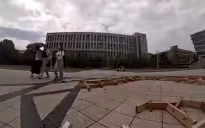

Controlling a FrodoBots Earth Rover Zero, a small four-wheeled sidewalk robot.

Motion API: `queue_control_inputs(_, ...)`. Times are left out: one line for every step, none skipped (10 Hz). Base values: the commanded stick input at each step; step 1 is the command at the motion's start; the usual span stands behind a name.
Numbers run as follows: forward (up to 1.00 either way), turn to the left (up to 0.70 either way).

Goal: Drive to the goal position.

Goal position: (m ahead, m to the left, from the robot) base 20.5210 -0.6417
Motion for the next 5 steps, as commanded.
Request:
queue_control_inputs(0.06,0.01)
queue_control_inputs(0.06,0.0)
queue_control_inputs(0.06,0.0)
queue_control_inputs(0.06,0.0)
queue_control_inputs(0.06,0.0)
